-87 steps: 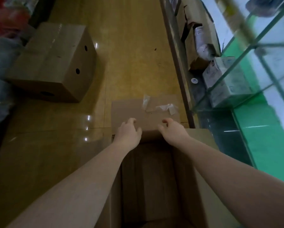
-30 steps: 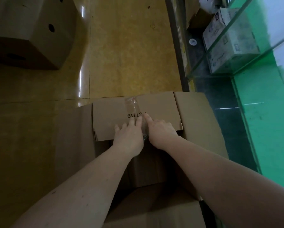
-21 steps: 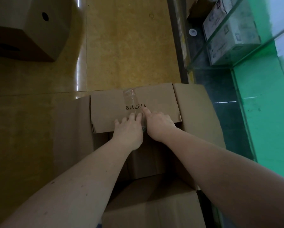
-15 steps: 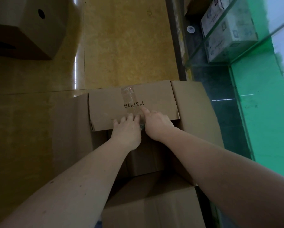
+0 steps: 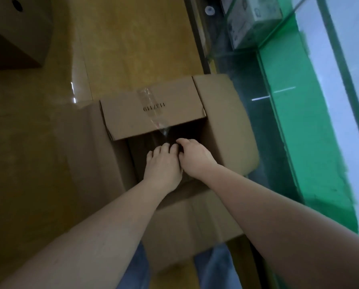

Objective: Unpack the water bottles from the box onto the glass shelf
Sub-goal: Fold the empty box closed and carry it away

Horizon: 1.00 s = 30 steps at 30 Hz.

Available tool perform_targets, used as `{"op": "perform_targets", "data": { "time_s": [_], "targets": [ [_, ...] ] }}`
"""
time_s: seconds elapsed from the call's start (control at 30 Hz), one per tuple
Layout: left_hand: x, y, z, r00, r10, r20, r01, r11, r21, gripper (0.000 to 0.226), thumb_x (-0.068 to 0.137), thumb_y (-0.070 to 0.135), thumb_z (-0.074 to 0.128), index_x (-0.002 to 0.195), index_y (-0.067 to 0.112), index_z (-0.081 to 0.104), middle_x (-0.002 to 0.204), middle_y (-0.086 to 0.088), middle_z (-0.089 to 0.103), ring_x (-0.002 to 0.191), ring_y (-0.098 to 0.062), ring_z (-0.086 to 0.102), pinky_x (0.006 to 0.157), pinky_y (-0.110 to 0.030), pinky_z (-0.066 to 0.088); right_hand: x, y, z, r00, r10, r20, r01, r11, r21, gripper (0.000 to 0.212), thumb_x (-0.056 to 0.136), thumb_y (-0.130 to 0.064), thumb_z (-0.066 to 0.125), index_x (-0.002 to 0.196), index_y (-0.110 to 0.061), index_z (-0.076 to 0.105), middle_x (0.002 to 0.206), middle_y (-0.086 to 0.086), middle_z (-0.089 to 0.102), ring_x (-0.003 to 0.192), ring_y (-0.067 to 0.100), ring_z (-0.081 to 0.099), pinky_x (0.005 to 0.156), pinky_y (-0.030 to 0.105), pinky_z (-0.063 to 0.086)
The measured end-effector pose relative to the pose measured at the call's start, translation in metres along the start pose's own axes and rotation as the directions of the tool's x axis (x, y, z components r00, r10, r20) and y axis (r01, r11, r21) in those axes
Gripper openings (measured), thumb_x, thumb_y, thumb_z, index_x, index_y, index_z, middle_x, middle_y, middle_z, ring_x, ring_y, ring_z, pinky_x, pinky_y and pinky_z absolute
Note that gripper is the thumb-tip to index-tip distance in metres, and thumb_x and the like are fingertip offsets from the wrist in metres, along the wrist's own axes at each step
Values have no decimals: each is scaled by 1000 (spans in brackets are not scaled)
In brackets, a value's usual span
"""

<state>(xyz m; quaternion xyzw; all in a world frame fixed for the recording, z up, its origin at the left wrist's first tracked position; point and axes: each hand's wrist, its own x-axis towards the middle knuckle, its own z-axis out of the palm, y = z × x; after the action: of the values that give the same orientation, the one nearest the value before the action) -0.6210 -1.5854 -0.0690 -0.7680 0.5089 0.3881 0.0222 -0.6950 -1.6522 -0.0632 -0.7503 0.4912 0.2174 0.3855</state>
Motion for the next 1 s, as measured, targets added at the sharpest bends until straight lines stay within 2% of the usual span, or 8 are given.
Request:
{"op": "perform_targets", "data": {
  "time_s": [0.17,0.53,0.7,0.83,1.0],
  "targets": [
    [-42,15,24,996,-41,80,43,999,-28,57,93,31,51,144,19,28,146,-7,34,137,-28,31,115,-45,23,-48,15,22,997,77,29,-79,995,64,45,98,-18,36,143,-20,36,143,8,41,127,27,44,101,36,39],
    [-119,45,114,967,-202,157,209,977,-32,56,98,19,40,150,18,18,154,-8,22,140,-29,23,114,-41,20,-141,94,88,984,104,144,-118,989,87,47,99,-20,40,145,-16,33,144,11,39,128,28,43,102,36,39],
    [-125,48,149,968,-163,191,164,986,13,55,97,26,39,148,19,20,153,-8,22,138,-30,25,113,-42,20,-150,120,128,965,173,198,-205,966,158,46,99,-18,39,144,-11,35,141,14,44,129,28,43,100,28,36],
    [-115,44,166,976,-117,185,109,993,53,52,97,19,36,147,19,22,154,-8,22,139,-29,23,114,-42,17,-145,125,154,937,265,230,-331,883,333,43,101,-20,38,143,-10,38,139,10,50,127,25,48,94,24,38],
    [-106,34,172,979,-87,184,66,991,116,54,95,15,38,147,19,23,154,-8,20,141,-28,18,117,-43,13,-132,122,171,867,415,274,-497,704,507,43,100,-21,40,140,-5,39,137,13,51,126,28,47,95,26,38]
  ]
}}
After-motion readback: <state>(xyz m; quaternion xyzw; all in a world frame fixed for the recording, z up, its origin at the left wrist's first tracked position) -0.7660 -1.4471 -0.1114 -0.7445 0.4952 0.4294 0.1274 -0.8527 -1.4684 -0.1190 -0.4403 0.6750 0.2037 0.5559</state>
